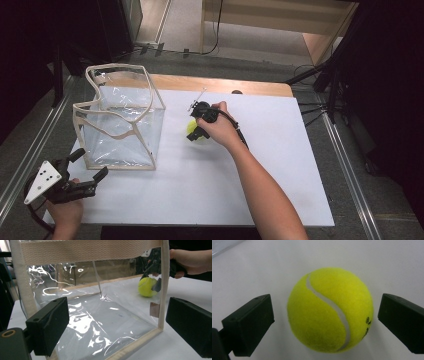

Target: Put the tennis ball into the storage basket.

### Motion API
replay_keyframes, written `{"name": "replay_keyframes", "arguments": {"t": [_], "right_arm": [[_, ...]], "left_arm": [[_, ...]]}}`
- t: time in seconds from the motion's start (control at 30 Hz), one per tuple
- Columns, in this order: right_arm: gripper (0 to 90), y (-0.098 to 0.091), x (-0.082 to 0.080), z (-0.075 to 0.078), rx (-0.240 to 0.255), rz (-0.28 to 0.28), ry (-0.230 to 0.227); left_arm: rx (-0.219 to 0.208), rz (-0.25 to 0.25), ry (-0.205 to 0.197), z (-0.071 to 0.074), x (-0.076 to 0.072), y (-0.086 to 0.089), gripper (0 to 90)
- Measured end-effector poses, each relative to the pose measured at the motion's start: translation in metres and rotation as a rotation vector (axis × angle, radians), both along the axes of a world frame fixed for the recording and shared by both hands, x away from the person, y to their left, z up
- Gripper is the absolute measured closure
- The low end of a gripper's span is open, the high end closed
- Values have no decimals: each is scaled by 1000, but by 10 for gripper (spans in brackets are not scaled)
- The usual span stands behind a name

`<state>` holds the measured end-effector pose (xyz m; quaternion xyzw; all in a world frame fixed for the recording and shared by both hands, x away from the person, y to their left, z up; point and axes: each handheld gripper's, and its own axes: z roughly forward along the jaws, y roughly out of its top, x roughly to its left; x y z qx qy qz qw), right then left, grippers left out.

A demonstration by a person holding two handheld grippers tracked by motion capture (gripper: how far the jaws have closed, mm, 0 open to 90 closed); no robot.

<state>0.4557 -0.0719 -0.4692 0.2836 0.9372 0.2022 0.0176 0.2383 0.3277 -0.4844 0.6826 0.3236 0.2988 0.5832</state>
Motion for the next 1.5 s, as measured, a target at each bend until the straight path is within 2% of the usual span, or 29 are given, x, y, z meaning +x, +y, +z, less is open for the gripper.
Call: {"name": "replay_keyframes", "arguments": {"t": [0.07, 0.13, 0.33, 0.4, 0.5, 0.6, 1.17, 1.2, 1.5], "right_arm": [[0, 2, 2, -2, -8, -1, -2], [71, 2, 2, -2, -15, -6, -10], [74, 3, 3, -4, -22, -1, -4], [155, 4, 2, -5, -25, 12, -1], [208, 6, 1, -6, -47, 9, -8], [227, 7, 2, -7, -49, 18, 4], [236, 5, 3, -4, -48, 48, 7], [237, 6, 2, -3, -44, 38, 11], [237, 15, 3, 4, -32, 71, 9]], "left_arm": [[-3, -1, -1, 0, 0, 0, 54], [-3, -2, -2, 0, 0, 0, 54], [-7, -3, -2, 0, 0, 0, 54], [-8, -3, -2, 0, 0, 0, 53], [-6, -3, -2, 0, 0, 0, 54], [-6, -3, -2, 0, 0, 0, 54], [1, -1, 0, 0, 0, 0, 54], [1, 0, 0, 0, 0, 0, 54], [-1, -2, 0, 0, 0, 0, 53]]}}
